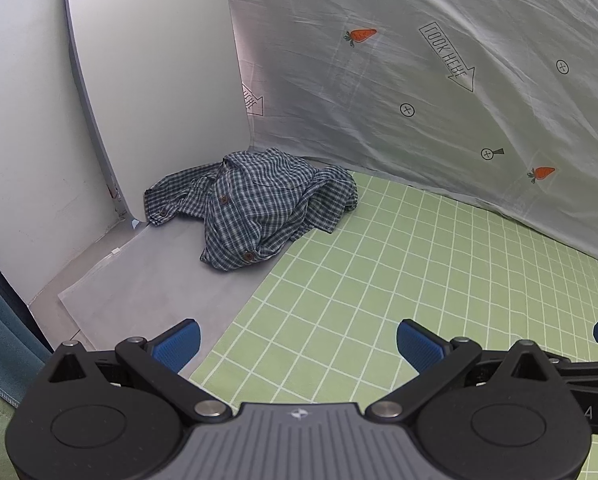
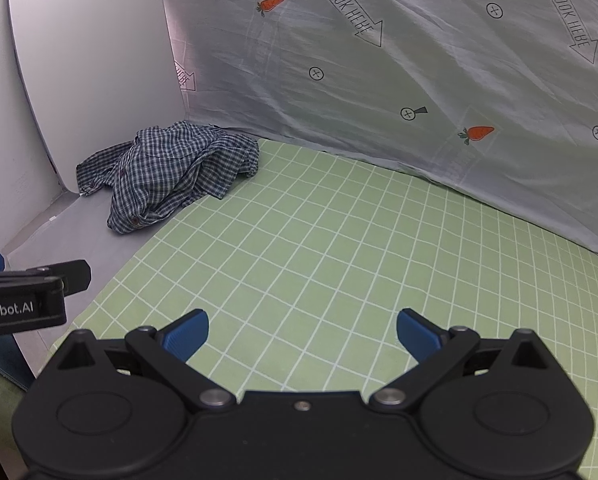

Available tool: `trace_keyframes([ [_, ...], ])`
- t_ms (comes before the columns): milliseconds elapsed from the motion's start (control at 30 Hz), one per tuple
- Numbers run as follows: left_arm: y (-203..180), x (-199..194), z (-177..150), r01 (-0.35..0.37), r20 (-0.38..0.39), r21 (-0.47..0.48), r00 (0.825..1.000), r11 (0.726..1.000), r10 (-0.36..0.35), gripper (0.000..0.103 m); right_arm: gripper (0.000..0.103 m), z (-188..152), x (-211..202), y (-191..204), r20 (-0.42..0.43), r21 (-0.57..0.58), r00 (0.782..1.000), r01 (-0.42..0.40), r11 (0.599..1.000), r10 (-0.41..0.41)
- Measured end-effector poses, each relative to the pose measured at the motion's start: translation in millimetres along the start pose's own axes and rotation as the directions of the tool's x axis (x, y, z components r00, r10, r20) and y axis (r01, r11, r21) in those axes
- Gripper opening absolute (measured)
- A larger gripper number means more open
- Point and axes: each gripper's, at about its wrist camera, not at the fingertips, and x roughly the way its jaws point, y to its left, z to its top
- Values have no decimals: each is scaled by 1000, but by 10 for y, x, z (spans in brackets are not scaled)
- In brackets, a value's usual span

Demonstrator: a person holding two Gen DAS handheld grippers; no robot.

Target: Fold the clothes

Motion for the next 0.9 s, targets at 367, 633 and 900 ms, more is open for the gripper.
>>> trace_keyframes([
  [367, 145, 760, 378, 6, -79, -20, 997, 1000, -7, 103, 102, 496, 723, -43, -48, -18, 999, 12, 1000, -12],
  [633, 327, 1761, 724, -27, -189, -18, 982, 999, 23, 103, 102, 1078, 1690, 236, -89, -43, 996, -6, 999, 3],
  [900, 516, 2712, 921, -103, -291, -80, 954, 991, 76, 102, 88, 1643, 2919, 622, -127, -91, 989, -94, 991, 82],
])
